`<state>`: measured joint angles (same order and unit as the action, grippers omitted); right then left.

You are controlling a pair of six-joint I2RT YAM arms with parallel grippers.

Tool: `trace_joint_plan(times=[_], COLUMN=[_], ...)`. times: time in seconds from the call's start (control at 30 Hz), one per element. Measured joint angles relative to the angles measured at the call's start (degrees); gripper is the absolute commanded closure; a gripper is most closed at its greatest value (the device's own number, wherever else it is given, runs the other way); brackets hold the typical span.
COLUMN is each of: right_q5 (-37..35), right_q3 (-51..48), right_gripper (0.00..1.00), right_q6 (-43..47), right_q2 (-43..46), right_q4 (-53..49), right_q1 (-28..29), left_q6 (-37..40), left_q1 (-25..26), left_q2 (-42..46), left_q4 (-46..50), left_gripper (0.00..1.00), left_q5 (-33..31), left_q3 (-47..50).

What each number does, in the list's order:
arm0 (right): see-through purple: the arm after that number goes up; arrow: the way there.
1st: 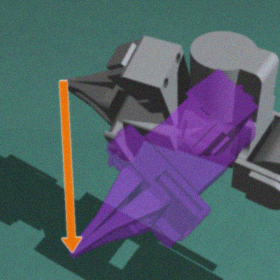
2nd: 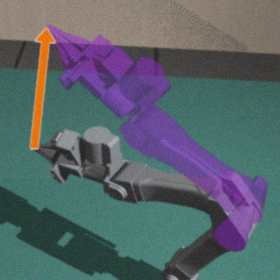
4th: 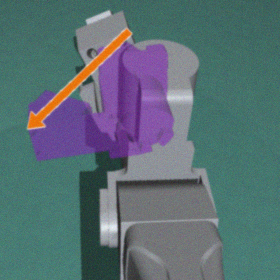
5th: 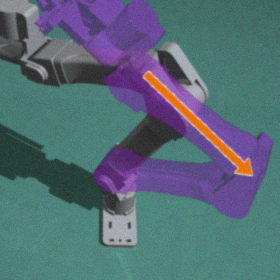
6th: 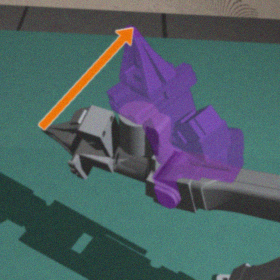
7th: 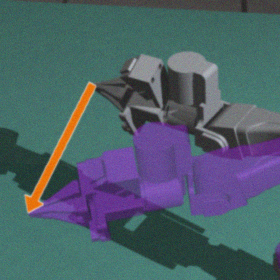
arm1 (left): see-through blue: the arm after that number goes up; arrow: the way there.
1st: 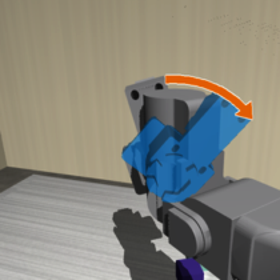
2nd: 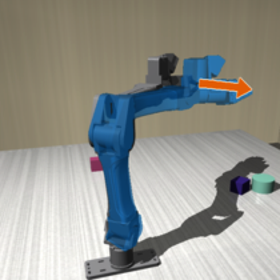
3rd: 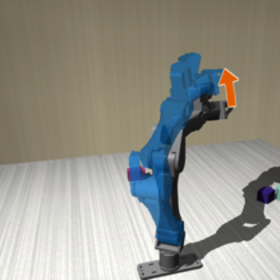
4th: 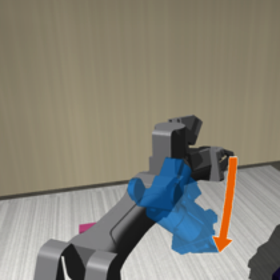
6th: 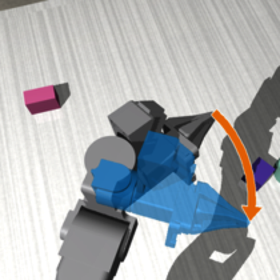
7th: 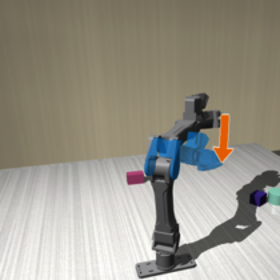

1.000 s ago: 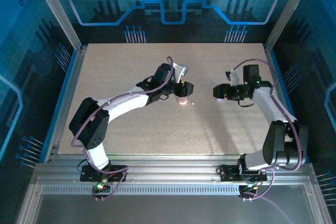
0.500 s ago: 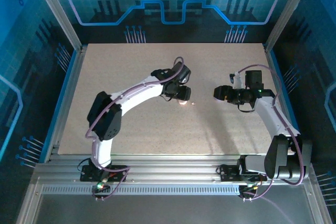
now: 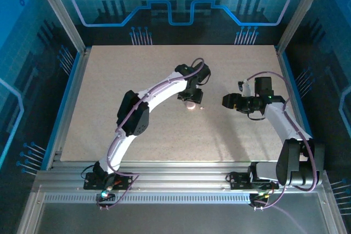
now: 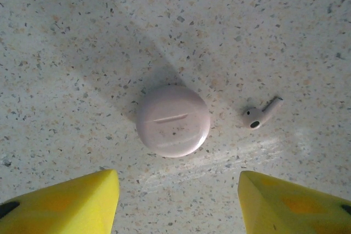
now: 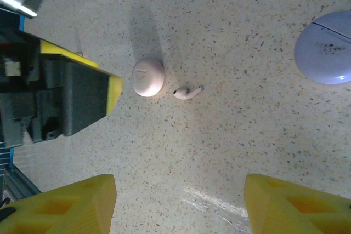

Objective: Insert the wireless bluetooth earbuds into the charging case

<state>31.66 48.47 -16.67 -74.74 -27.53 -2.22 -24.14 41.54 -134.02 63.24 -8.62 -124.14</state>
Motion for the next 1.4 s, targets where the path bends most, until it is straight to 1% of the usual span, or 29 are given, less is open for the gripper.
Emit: trace_joint_plan(times=[0.33,0.73,0.93,1.07,1.2,1.4], right_q5=[0.4,1.0,1.5,1.8,1.8,1.9], right_q3=[0.0,0.0,0.0,0.0,0.0,-0.1], right_gripper=[0.36,0.37,0.37,0.37,0.38,0.39], right_q6=[0.7,1.6,1.8,2.1,2.2,2.3], right_q2=[0.0,-0.1,-0.1,-0.1,0.0,1.1], right_q4=[0.0,-0.1,-0.1,-0.5,-1.1,-1.6], right_q1=[-0.1,-0.9,-1.0,-1.3,-1.6,-1.7], left_q6=[0.0,0.0,-0.2,-0.4,-0.4,0.3], left_q1=[0.0,0.0,0.0,0.0,0.0,0.0], left_q2=[-6.2,-10.2,-12.0,-13.0,-13.0,-12.8], left_q4=[4.0,5.5,5.5,5.6,5.6,5.6], left_gripper=[0.38,0.37,0.39,0.44,0.56,0.60], left_q5=[-0.6,-0.6,-0.6,-0.6,-0.7,-1.7], left_q3=[-5.2,-8.2,-9.7,-10.4,-10.7,-10.6])
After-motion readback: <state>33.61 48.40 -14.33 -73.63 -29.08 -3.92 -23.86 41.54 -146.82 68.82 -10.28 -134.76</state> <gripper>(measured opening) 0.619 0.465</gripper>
